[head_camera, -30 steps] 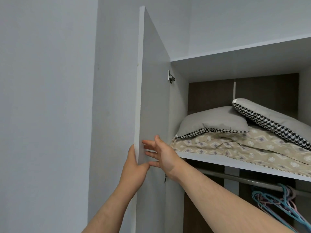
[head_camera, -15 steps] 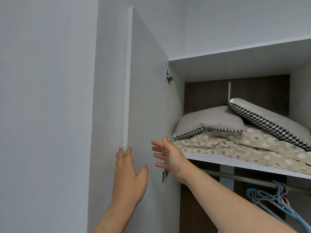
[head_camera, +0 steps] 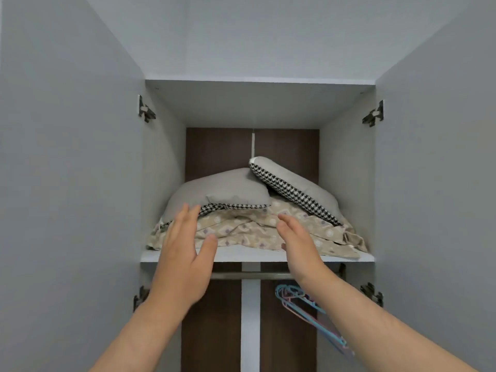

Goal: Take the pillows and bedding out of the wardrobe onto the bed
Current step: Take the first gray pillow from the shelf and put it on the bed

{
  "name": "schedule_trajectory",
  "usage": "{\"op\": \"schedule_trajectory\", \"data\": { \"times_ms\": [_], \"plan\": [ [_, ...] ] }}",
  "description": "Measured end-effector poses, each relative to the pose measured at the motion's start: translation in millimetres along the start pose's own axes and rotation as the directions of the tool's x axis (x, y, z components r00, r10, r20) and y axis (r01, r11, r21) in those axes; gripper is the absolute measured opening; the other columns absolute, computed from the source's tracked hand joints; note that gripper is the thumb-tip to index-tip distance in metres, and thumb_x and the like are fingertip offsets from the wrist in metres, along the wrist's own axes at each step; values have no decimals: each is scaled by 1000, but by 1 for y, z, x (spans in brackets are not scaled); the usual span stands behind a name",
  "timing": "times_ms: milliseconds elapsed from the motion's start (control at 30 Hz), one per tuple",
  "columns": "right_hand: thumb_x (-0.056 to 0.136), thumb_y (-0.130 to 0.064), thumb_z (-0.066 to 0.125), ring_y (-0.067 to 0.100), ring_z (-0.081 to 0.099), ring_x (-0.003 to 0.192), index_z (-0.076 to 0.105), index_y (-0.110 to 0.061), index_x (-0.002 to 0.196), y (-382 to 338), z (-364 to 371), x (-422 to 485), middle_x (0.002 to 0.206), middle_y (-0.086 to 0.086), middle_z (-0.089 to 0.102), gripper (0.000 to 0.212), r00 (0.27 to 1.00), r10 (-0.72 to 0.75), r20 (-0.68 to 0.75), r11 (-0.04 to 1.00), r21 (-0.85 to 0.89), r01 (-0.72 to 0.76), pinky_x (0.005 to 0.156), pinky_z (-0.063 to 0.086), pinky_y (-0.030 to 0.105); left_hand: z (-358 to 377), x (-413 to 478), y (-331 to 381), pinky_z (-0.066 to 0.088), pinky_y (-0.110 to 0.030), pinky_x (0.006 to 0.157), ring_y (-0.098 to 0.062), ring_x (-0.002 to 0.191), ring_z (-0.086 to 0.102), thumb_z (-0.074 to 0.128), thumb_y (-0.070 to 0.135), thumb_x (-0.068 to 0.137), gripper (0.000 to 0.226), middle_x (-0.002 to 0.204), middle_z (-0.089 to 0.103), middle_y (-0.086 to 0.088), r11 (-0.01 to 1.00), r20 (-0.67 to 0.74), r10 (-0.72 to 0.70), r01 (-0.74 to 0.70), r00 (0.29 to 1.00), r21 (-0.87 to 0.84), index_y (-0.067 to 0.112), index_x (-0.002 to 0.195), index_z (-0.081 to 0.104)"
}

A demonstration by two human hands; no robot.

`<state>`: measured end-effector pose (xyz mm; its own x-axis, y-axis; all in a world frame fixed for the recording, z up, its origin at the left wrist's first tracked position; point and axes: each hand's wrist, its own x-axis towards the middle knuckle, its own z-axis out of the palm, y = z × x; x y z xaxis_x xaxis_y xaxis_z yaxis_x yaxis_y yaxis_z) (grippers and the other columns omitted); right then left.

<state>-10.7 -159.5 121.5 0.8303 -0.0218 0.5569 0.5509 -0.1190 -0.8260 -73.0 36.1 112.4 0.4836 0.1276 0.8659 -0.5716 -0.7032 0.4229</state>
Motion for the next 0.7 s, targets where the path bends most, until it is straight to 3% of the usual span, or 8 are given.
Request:
{"op": "schedule_trajectory", "data": {
  "times_ms": [100,200,367,500,700],
  "plan": [
    [97,-39,43,4,41,119,45,-29,137,13,-48,19,130,-15,46,41,996,-20,-83,997,-78,13,97,30,26,48,24,9,6,-23,110,1,139,5,34,49,86,67,153,15,12,998,50,60,-59,997,-31,26,148,23],
    [97,-38,43,7,43,122,46,-31,134,26,-89,41,127,-17,49,38,987,-50,-155,993,-114,32,97,31,27,94,48,16,4,-25,110,-3,142,3,33,49,86,66,154,13,14,995,81,98,-96,992,-27,28,148,22],
    [93,-41,44,17,45,120,40,-27,139,53,-135,87,136,-2,49,48,949,-9,-316,990,-138,-37,98,37,39,162,89,25,5,-30,111,-9,144,3,39,40,96,59,159,11,5,996,110,88,-88,990,-10,26,150,18],
    [90,-38,46,24,43,126,41,-23,139,82,-147,126,141,2,47,52,901,33,-432,987,-130,-98,97,35,41,199,120,27,7,-29,111,-12,144,6,33,47,87,68,158,15,2,996,84,83,-85,993,18,23,149,19],
    [86,-34,48,29,48,117,43,-17,134,118,-147,170,136,8,50,52,875,128,-466,980,-77,-184,99,40,47,241,165,7,11,-40,115,-19,145,9,37,40,91,60,157,20,-4,996,84,41,-48,996,75,24,147,27]
  ]
}}
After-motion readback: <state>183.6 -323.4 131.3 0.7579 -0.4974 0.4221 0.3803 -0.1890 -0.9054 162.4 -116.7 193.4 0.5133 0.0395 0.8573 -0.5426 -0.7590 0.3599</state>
